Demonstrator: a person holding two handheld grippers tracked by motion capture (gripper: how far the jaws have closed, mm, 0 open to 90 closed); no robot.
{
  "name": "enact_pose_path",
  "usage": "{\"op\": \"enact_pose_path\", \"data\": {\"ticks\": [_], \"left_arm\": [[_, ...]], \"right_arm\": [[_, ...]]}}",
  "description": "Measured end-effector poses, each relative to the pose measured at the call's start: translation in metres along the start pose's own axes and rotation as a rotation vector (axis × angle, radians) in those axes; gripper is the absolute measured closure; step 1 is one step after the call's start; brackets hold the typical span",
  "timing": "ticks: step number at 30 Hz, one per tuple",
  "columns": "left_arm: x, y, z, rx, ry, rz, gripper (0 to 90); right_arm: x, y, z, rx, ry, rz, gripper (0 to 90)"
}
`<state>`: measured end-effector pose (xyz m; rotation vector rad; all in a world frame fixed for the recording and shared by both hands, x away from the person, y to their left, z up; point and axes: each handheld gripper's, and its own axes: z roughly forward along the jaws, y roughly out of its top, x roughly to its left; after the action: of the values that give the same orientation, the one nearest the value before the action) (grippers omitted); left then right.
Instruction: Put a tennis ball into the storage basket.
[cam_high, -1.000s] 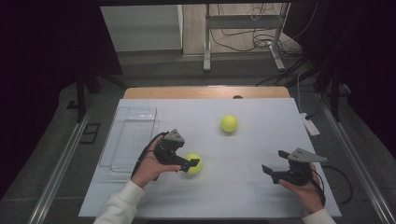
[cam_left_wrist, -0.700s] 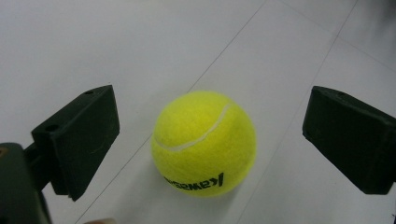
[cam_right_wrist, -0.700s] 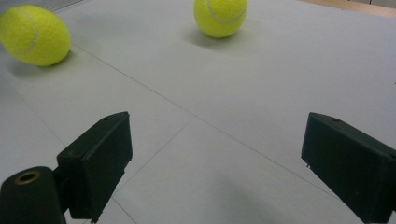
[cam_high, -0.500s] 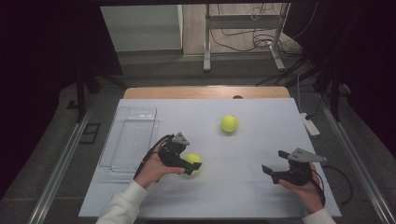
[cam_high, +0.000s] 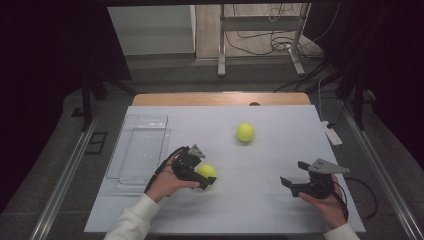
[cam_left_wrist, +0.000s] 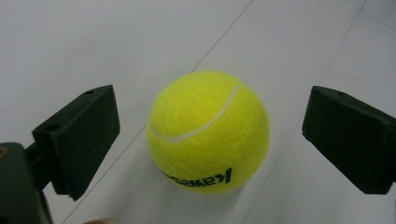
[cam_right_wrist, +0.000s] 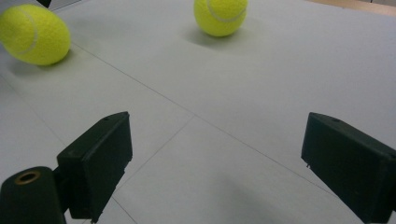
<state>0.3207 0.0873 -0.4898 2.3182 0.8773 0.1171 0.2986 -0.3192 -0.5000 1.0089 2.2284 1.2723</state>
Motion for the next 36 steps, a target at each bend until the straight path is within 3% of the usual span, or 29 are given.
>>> {"op": "enact_pose_path", "data": {"ticks": [12,14,18,26,36], "left_arm": [[-0.006,-0.001,0.011,0.052,0.018,0.011,8.5],[-0.007,-0.002,0.012,0.059,0.018,0.018,11.0],[-0.008,-0.003,0.012,0.06,0.057,0.04,25.0],[-0.009,-0.003,0.011,0.055,0.061,0.051,26.6],[-0.008,-0.002,-0.003,-0.04,0.063,0.05,26.9]], "right_arm": [[0.0,0.0,0.0,0.005,-0.003,-0.002,8.9],[0.0,0.0,0.0,0.005,-0.003,-0.002,9.0],[0.0,0.0,0.0,0.004,-0.002,-0.002,9.0],[0.0,0.0,0.0,0.004,-0.003,-0.003,8.9],[0.0,0.0,0.0,0.006,-0.006,-0.006,9.0]]}}
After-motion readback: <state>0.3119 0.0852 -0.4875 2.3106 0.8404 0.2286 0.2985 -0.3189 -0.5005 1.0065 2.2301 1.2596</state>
